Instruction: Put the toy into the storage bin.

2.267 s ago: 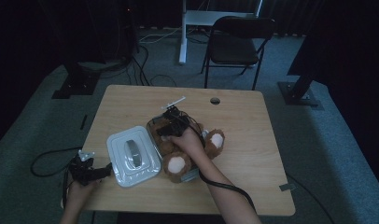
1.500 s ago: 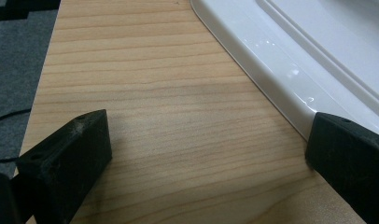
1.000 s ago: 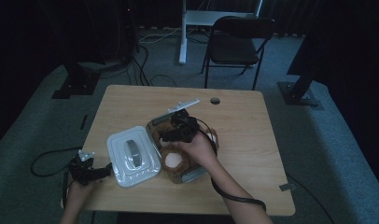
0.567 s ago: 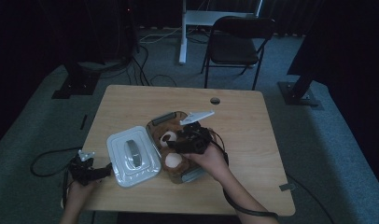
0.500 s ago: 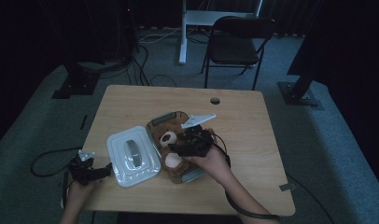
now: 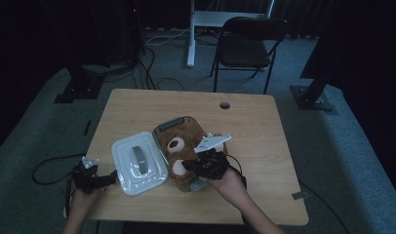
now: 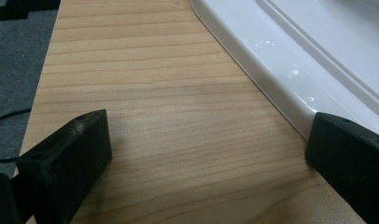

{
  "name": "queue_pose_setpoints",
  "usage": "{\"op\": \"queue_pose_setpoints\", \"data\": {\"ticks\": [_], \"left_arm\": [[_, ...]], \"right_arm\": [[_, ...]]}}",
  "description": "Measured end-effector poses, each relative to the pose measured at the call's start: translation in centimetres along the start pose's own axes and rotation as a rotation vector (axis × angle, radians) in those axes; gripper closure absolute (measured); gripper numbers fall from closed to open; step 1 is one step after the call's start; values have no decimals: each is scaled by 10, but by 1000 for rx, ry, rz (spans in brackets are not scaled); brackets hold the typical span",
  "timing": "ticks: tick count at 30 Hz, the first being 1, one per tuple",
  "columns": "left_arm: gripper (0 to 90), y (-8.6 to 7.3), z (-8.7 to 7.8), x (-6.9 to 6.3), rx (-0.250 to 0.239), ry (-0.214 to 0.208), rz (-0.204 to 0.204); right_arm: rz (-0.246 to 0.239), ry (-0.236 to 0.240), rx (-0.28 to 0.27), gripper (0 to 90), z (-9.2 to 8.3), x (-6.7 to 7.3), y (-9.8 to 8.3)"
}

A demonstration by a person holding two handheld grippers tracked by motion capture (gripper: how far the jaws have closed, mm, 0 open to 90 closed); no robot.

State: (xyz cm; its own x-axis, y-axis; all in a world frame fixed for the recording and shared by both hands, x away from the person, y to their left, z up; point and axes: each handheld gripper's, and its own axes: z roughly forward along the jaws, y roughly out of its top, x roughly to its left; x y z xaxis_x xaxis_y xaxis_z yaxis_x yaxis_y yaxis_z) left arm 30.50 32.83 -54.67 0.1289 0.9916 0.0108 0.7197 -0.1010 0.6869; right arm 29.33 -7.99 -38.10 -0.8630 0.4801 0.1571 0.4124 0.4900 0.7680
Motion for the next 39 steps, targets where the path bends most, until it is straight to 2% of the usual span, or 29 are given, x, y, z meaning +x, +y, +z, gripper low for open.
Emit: {"op": "queue_pose_setpoints", "data": {"ticks": [6, 13, 20, 24, 28, 31, 34, 35, 37, 39], "left_arm": [[8, 0, 0, 0, 0, 0, 0], [8, 0, 0, 0, 2, 0, 0], [8, 0, 0, 0, 0, 0, -1], [8, 0, 0, 0, -1, 0, 0], [7, 0, 0, 0, 1, 0, 0], [8, 0, 0, 0, -1, 0, 0], [8, 0, 0, 0, -2, 0, 0], [8, 0, 0, 0, -2, 0, -1], [8, 0, 0, 0, -2, 1, 0], [8, 0, 0, 0, -2, 0, 0]], "right_arm": [[13, -13, 21, 900, 19, -6, -3], [47, -37, 47, 900, 38, -22, 0], [74, -33, 87, 900, 51, -31, 4], [102, -13, 119, 900, 56, -36, 8], [72, -12, 175, 900, 65, -37, 12], [76, -5, 204, 900, 72, -41, 14], [88, 19, 258, 900, 83, -46, 14], [71, 23, 293, 900, 86, -46, 15], [66, 26, 327, 900, 89, -45, 17], [25, 32, 374, 900, 94, -42, 17]]}}
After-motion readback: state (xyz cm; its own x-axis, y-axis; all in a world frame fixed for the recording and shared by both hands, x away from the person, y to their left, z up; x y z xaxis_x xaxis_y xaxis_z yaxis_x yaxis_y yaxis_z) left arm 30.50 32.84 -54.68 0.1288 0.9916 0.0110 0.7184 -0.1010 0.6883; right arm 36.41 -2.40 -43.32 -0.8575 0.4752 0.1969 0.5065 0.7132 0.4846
